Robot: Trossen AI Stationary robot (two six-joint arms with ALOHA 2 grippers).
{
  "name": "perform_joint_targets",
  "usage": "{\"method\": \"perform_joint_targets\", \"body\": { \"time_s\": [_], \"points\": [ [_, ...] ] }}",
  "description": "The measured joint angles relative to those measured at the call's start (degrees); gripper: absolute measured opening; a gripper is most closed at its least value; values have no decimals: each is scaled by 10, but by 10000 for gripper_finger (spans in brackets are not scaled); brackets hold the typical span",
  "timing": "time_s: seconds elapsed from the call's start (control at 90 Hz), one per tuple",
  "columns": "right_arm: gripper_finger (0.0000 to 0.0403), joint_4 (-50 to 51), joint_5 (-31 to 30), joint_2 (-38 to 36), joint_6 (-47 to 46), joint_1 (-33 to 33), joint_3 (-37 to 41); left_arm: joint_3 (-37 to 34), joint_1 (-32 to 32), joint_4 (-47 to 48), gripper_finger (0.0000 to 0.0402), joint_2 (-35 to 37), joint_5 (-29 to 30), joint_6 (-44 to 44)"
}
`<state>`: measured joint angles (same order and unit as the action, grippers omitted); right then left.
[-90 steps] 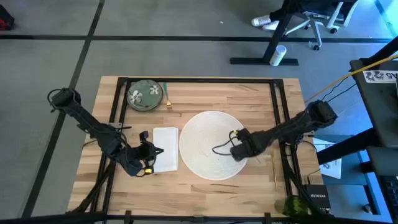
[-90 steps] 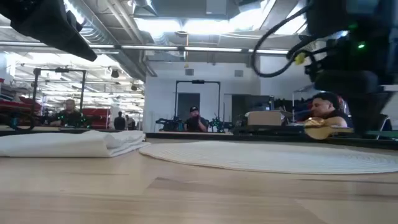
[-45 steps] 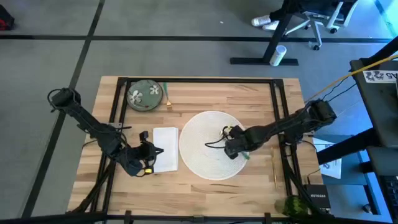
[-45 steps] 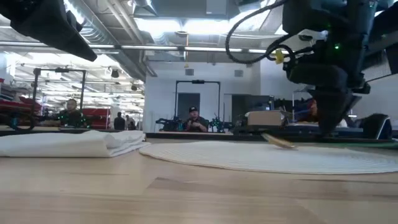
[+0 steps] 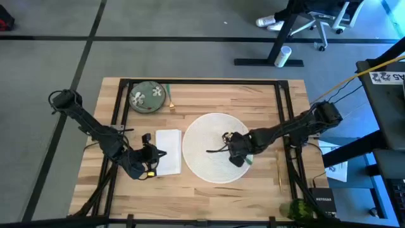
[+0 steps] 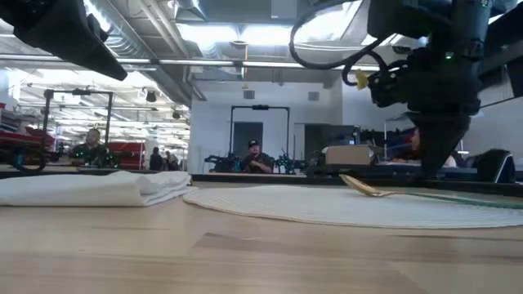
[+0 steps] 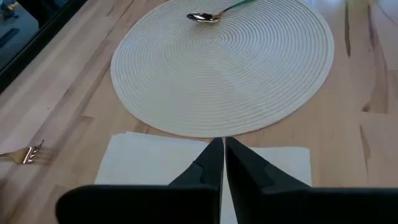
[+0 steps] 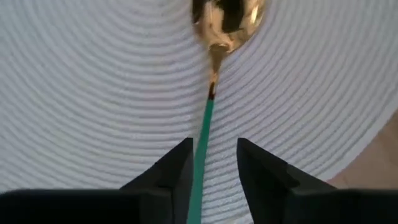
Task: Set table place
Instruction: Put the green spoon on the right of the white table mat
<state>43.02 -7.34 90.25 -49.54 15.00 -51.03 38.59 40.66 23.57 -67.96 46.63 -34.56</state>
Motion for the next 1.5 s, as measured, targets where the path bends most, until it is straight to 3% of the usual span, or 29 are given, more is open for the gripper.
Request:
{"method": "perform_joint_targets", "body": {
  "time_s": [0.422,0.844,0.956,1.167,1.5],
  "points": [
    [90,-57,-26,17,50,-17,0,0,0,0,0,0,0,-2],
    [83,-74,15,56,85,-43,0,0,0,9,0,0,0,-13],
    [72,-65,14,56,59,-43,0,0,0,19,0,0,0,-29],
    [6,-67,-8,56,36,-47,0,0,0,19,0,0,0,-36],
    [2,-26,-27,55,-39,-46,0,0,0,19,0,0,0,-43]
  ]
}}
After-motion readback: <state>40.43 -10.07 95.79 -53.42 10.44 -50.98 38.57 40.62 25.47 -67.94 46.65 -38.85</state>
